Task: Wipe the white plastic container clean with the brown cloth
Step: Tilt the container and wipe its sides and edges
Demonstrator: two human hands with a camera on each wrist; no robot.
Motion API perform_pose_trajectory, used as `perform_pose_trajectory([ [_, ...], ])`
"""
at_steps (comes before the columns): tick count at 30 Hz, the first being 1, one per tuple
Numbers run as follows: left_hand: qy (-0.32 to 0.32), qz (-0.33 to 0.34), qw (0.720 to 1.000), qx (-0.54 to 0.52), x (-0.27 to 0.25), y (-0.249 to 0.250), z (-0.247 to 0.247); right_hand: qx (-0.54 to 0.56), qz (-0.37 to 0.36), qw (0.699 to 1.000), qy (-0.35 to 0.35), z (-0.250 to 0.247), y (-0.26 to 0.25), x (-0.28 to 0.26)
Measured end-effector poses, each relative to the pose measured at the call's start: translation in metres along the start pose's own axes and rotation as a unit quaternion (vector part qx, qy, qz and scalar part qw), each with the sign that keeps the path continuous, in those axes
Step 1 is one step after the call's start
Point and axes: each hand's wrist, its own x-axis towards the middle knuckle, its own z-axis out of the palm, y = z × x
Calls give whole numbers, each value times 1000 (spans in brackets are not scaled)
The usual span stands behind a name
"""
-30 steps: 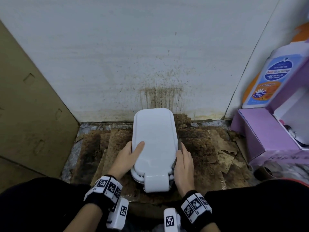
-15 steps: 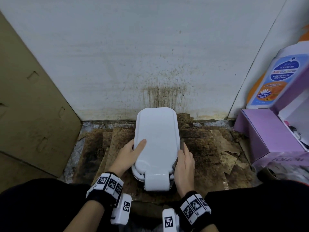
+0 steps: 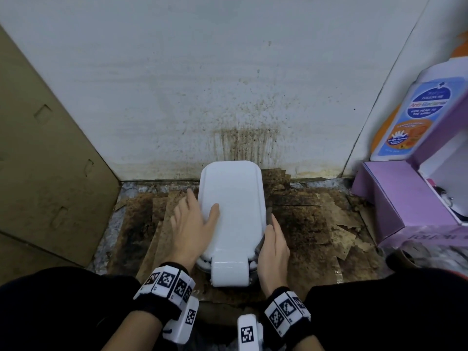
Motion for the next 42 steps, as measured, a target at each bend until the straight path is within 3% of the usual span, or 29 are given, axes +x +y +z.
perform_pose_trajectory([
  [2,19,70,997,-3,-3,9,-1,4,-7,1000,-4,3,-2,-3],
  [6,-36,128,991,-27,-11,17,7,34,-17,999,-26,11,-1,-9],
  [10,-62,142,985,-74,-9,12,10,111,14,990,-84,14,-4,-7],
  [15,-44,154,986,-46,-7,1,5,196,85,968,-134,24,-2,0],
  [21,-41,141,987,-65,-4,-17,-5,281,159,943,-81,38,7,0],
  [25,-45,134,988,-63,3,-31,-8,257,90,960,-63,42,-3,-7],
  [31,-51,132,989,-52,7,-40,-5,146,-29,976,-161,74,0,-28],
  [34,-40,132,989,-53,8,-45,-4,76,-58,976,-194,87,16,-33],
  [42,-45,122,990,-53,13,-60,-11,-55,-147,968,-196,103,43,-24],
])
